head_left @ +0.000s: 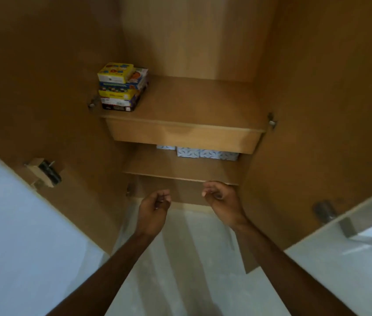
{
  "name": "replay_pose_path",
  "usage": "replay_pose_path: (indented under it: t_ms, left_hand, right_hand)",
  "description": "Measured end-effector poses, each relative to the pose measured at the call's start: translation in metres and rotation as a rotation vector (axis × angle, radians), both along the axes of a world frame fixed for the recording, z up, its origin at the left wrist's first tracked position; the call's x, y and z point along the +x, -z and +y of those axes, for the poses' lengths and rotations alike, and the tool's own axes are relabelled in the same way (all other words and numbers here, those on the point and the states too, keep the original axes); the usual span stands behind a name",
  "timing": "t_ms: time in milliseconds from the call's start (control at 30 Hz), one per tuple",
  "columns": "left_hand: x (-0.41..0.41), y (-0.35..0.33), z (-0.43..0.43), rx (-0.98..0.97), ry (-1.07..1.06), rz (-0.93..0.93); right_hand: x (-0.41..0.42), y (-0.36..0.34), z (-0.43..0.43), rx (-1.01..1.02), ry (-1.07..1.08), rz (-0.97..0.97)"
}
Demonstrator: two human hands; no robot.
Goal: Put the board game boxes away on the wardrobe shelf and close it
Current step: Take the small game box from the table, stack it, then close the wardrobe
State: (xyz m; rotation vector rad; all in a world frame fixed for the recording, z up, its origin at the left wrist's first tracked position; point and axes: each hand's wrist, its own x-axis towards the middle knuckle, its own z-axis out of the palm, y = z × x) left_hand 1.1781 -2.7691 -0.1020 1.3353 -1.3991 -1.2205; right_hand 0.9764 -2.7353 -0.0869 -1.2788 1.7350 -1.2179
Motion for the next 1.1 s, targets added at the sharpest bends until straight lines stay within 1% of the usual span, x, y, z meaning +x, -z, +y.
replay_pose_path:
  t_ms: [167,267,433,533,667,733,800,933,1000,1100]
  left_hand:
    - [-0.078,-0.008,0.045,-0.05,0.157,-0.024]
    - [-0.13,-0.013,0.071,-0.037,0.224,0.016]
    - [-0.223,-0.029,0.12,-0.051,0.286,0.078]
    - [-0.276,-0.042,0.145,-0.087,0.337,0.092]
    - [-0.328,-0.071,0.163,-0.176,0.363,0.078]
    - [-0.349,-0.086,0.17,-0.21,0.382,0.061]
    - [-0.362,-0.098,0.175,-0.228,0.408,0.044]
    - [-0.372,-0.105,0.176,-0.255,0.429,0.026]
    - [-0.372,-0.104,0.177,-0.246,0.439,0.036]
    - [-0.366,-0.1,0.176,-0.226,0.394,0.07]
  right_hand:
    - [-0.076,-0.005,0.079,0.003,0.134,0.01]
    - [-0.124,-0.012,0.123,-0.003,0.19,0.054]
    - [-0.207,-0.028,0.192,-0.047,0.226,0.159]
    - [-0.256,-0.037,0.219,-0.094,0.266,0.215]
    - [-0.305,-0.05,0.222,-0.14,0.385,0.18]
    - [-0.322,-0.059,0.213,-0.101,0.353,0.126]
    - [-0.328,-0.07,0.199,-0.058,0.243,0.08]
    - [-0.323,-0.092,0.184,-0.117,0.073,0.098]
    - [-0.322,-0.093,0.183,-0.135,0.064,0.081]
    - [-0.32,-0.087,0.177,-0.15,0.071,0.059]
